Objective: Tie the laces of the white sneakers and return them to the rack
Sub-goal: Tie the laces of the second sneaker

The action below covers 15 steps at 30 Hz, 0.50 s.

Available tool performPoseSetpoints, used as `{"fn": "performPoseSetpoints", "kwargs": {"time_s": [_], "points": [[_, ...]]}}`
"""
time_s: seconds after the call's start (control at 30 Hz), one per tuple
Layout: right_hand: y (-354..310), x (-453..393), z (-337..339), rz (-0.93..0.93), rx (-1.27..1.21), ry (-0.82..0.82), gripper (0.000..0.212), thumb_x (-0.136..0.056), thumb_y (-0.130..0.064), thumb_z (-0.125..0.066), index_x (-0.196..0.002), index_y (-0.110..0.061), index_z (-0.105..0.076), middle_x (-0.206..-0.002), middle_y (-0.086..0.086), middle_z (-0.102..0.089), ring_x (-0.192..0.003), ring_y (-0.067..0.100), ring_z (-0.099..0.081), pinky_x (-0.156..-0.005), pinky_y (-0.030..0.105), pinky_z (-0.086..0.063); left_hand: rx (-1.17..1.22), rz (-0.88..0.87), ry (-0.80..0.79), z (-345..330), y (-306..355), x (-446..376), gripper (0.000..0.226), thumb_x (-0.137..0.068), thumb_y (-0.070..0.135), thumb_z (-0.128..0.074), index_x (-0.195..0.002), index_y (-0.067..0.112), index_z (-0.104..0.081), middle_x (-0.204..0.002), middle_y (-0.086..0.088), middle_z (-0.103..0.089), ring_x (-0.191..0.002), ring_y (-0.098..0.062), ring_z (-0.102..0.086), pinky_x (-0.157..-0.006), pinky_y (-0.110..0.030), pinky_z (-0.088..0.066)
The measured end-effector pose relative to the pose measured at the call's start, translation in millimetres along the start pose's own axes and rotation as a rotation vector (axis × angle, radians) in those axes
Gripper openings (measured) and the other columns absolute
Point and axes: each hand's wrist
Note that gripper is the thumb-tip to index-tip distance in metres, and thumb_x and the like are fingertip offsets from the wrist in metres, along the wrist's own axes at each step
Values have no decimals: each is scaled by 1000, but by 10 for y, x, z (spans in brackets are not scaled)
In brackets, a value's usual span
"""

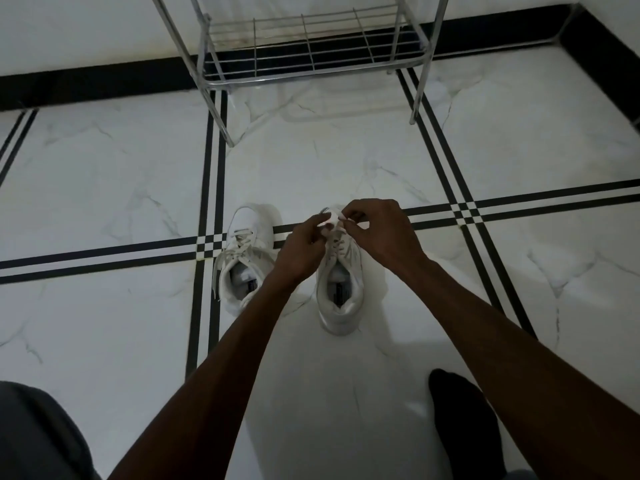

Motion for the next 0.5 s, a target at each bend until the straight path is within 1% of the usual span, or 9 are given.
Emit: {"fn": "performPoseSetpoints", "kwargs": {"time_s": [0.07,0.1,0.2,0.27,0.3,0.37,0.4,0.43,0.5], "points": [[7,-23,-30,-62,-89,10,11,-85,-26,-72,-92,-19,-76,-83,-5,-77,-77,7,-71,-75,33,-60,-364,-2,52,7,-20,-28,46,-103,18,-50,-148,29,-50,-143,-2,-60,-137,-26,-46,-109,-46,-35],[11,-32,-35,-103,-143,15,11,-84,-26,-74,-91,-17,-77,-82,-5,-77,-76,6,-71,-75,30,-60,-520,-3,92,25,-18,-28,43,-102,20,-51,-143,32,-53,-145,0,-55,-138,-29,-39,-110,-52,-28],[-11,-12,-8,-230,-309,-8,13,-84,-27,-76,-89,-15,-77,-80,-3,-77,-74,6,-71,-70,23,-59,-722,-45,213,121,-40,-8,22,-100,23,-56,-119,23,-66,-139,-5,-46,-135,-35,-31,-108,-56,-23],[9,14,9,-344,-439,-44,14,-85,-26,-75,-89,-12,-76,-81,4,-76,-72,7,-70,-65,22,-56,-662,-121,257,240,-95,15,19,-101,29,-54,-108,18,-69,-132,-7,-48,-130,-33,-35,-105,-53,-27],[16,21,9,-420,-515,-66,16,-86,-26,-74,-89,-11,-76,-84,8,-76,-74,9,-69,-65,23,-56,-510,-147,255,312,-91,37,25,-103,34,-50,-101,18,-69,-125,-8,-52,-124,-30,-42,-101,-49,-34],[29,13,7,-595,-682,-110,17,-89,-26,-69,-91,-12,-77,-95,11,-76,-84,12,-68,-72,29,-56,-116,-139,218,431,-41,100,39,-106,40,-42,-88,16,-67,-101,-10,-63,-99,-21,-57,-86,-39,-45],[42,15,19,-678,-742,-111,16,-90,-24,-68,-93,-11,-77,-97,9,-76,-87,12,-68,-74,30,-55,-62,-124,230,481,-35,134,43,-107,40,-40,-84,13,-65,-90,-10,-66,-89,-21,-60,-83,-41,-49],[95,29,23,-766,-785,-85,14,-89,-20,-67,-94,-11,-76,-96,7,-75,-87,11,-67,-73,29,-53,-142,-104,269,538,-56,158,46,-106,39,-39,-82,10,-65,-83,-8,-66,-87,-24,-62,-87,-48,-50],[332,123,23,-980,-769,4,8,-83,-14,-71,-90,-11,-73,-89,3,-73,-80,11,-63,-63,25,-47,-508,-7,418,689,-235,193,48,-105,37,-36,-83,8,-67,-85,-9,-67,-97,-33,-62,-101,-61,-41]]}}
Point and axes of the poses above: each hand's wrist, its own x-axis away from the middle knuckle, its own z-axis out of the back of the hand, y = z × x
